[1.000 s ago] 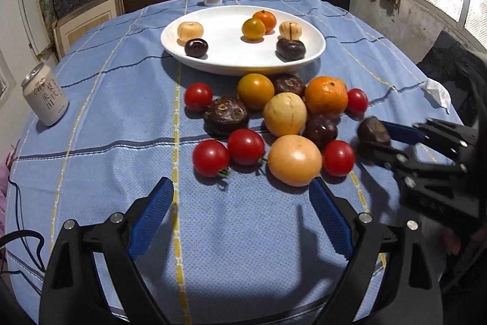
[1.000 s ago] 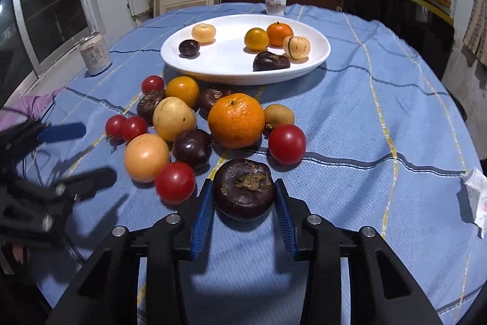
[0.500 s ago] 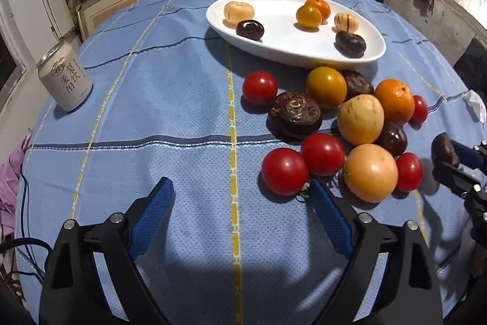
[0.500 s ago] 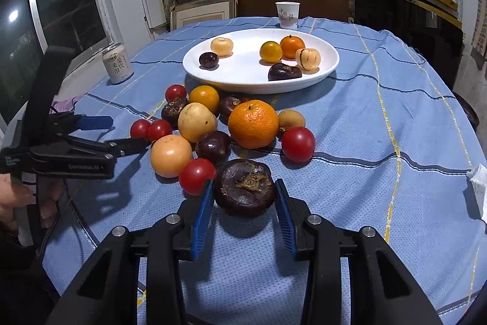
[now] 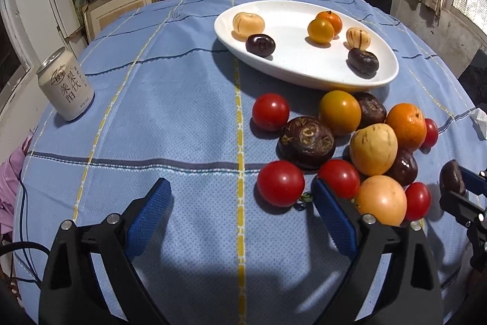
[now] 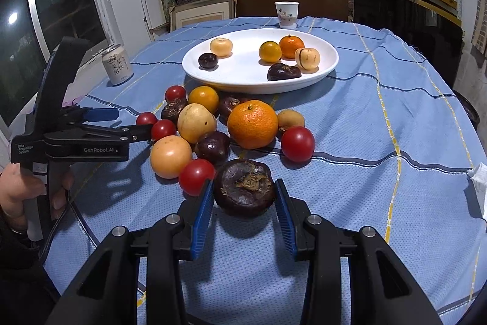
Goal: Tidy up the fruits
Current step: 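Grasp a red tomato with the left tool while the right tool holds the persimmon, then carry both fruits onto the white plate and open both tools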
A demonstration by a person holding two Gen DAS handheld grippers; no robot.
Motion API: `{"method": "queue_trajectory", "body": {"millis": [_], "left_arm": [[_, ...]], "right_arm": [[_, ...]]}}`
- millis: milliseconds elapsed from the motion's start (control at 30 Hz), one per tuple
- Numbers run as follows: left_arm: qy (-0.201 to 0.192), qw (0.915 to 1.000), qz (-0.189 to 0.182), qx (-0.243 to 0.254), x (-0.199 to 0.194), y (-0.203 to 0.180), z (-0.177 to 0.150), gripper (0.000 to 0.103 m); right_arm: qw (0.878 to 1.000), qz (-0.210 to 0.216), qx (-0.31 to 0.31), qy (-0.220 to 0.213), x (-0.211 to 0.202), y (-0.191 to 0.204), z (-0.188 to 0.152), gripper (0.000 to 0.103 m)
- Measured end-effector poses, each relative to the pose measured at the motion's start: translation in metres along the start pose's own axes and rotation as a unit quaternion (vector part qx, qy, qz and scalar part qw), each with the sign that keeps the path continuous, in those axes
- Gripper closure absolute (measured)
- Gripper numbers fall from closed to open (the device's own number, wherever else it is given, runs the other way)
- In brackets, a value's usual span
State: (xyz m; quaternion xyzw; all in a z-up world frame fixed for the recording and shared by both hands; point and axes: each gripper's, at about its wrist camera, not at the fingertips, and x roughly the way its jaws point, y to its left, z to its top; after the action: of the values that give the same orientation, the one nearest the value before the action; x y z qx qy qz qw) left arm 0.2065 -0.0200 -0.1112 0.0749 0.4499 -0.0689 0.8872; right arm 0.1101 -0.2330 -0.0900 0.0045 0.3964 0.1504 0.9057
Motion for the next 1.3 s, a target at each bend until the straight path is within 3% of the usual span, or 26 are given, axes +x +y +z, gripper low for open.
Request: {"method": "queue_trajectory", "body": {"millis": [167,433,733,1300], "left_arm": [[-0.001,0.9999,-0.015,-0.001,0.004,-0.003,0.001,0.053],[-0.022,0.9994,-0.028,0.006,-0.008,-0.005,-0.003,0.072],[-0.006,0.9996,-0.029,-0.003,-0.002,-0.001,-0.004,0.072],[-0.053,0.9972,-0.053,-0.005,-0.043,0.002,-0.012,0.075]], "right_arm": [[1.000,0.003,0.003,-0.001,0.000,-0.002,0.000,0.062],[1.000,0.007,0.009,-0.003,0.000,-0.004,0.000,0.062],[1.000,0.004,0.008,-0.002,0.001,-0.003,0.000,0.062],[1.000,0.004,0.011,0.000,0.001,-0.005,0.000,0.062]]}}
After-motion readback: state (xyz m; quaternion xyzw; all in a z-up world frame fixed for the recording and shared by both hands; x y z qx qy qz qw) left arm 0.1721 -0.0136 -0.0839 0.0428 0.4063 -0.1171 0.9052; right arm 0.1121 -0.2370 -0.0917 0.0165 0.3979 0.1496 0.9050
